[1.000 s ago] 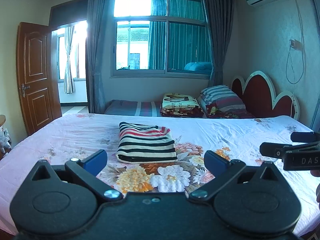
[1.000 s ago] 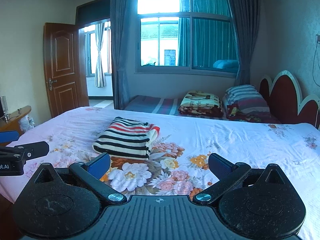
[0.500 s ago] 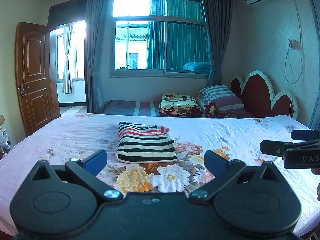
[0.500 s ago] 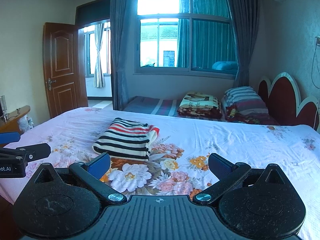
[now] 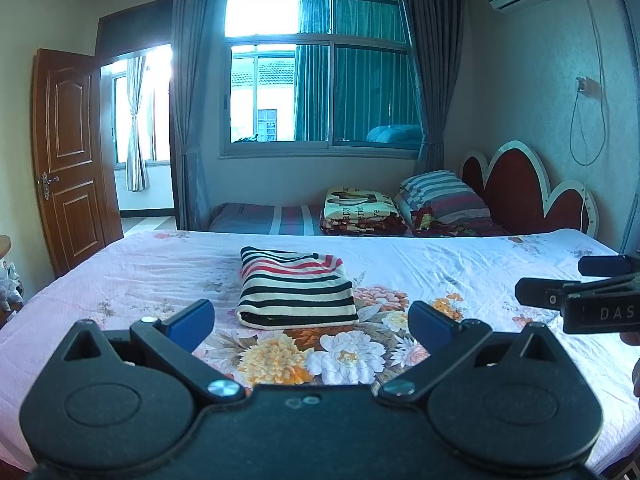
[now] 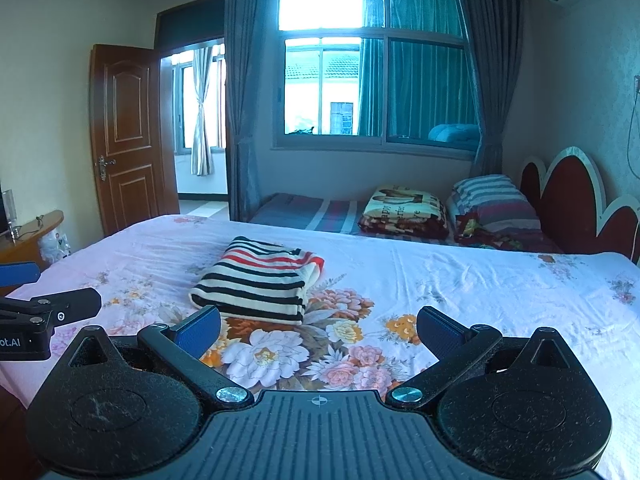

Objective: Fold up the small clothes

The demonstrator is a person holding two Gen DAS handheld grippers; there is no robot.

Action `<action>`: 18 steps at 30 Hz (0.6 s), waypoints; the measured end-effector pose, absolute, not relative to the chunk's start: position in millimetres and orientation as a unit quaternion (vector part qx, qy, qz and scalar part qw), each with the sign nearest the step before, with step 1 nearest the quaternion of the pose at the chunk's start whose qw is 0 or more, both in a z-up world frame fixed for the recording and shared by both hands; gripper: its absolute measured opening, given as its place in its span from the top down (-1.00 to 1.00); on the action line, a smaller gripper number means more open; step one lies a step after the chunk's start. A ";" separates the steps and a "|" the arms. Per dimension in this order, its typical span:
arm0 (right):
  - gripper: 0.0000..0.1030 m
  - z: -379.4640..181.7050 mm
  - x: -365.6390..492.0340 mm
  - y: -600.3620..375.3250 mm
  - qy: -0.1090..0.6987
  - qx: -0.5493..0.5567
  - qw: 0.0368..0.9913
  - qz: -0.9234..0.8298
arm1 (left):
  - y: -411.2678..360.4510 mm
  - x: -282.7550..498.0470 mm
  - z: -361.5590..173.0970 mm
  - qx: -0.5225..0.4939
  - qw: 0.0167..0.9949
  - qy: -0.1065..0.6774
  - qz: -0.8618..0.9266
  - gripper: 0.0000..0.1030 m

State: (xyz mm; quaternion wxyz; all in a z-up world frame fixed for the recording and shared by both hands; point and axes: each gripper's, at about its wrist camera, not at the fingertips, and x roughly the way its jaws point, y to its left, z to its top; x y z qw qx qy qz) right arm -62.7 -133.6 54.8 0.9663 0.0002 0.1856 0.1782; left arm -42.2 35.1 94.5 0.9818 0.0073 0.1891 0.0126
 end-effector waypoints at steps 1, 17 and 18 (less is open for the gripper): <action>-1.00 54.7 -62.8 -133.2 0.185 0.000 0.966 0.178 | 34.9 -42.0 94.5 0.007 0.982 0.190 0.013 -0.98; -1.00 54.4 -60.8 -136.4 0.185 -0.007 0.966 0.180 | 34.6 -40.8 92.4 0.008 0.982 0.189 0.010 -0.98; -1.00 54.4 -61.0 -136.6 0.186 -0.007 0.966 0.181 | 34.3 -40.6 92.4 0.008 0.982 0.189 0.011 -0.98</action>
